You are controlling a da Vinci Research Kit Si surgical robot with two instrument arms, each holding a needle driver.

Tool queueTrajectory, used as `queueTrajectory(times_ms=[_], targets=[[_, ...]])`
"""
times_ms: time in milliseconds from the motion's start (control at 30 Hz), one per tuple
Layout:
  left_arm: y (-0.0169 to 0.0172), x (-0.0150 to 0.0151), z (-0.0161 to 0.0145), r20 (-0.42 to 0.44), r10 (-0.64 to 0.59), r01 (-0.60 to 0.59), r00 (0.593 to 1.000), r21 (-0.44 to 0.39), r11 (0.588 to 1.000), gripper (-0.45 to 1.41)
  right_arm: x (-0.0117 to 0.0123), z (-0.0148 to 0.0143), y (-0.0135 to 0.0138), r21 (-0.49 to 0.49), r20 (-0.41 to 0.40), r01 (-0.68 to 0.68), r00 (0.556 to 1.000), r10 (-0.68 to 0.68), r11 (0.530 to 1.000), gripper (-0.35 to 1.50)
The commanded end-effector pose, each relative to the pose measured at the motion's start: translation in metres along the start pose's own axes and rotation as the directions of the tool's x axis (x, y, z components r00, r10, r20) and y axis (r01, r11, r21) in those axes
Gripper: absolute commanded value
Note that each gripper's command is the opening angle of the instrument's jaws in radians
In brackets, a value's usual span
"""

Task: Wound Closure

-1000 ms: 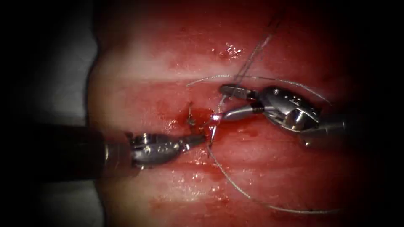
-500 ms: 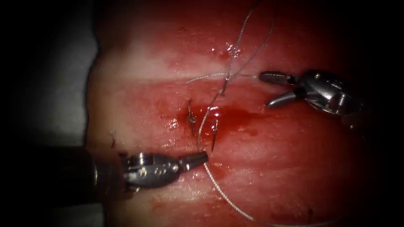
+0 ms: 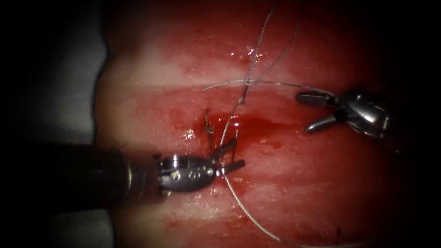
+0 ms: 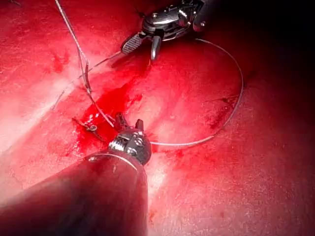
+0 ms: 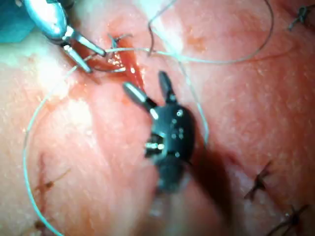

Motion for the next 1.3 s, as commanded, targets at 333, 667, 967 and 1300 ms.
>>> queueTrajectory(times_ms=[333, 667, 967, 1300], targets=[[0.0023, -0.0025, 0.0010, -0.017, 0.097, -0.097, 0.995, -0.013, 0.995, 0.59, -0.0032, 0.0017, -0.0010, -0.002, 0.004, 0.016, 1.000, -0.016, 1.000, 1.30], [0.0029, -0.0031, 0.0006, -0.038, 0.149, -0.151, 0.988, -0.039, 0.988, 0.59, -0.0035, 0.0018, -0.0010, -0.004, 0.005, 0.019, 1.000, -0.019, 1.000, 1.28], [0.0019, -0.0036, 0.0026, -0.054, 0.229, -0.231, 0.972, -0.034, 0.972, 0.59, -0.0039, 0.0020, -0.0011, -0.006, 0.006, 0.022, 1.000, -0.022, 1.000, 1.28], [0.0002, -0.0054, 0.0041, -0.105, 0.310, -0.313, 0.945, -0.014, 0.950, 0.52, -0.0051, 0.0025, -0.0016, -0.008, 0.008, 0.028, 1.000, -0.028, 1.000, 1.23]])
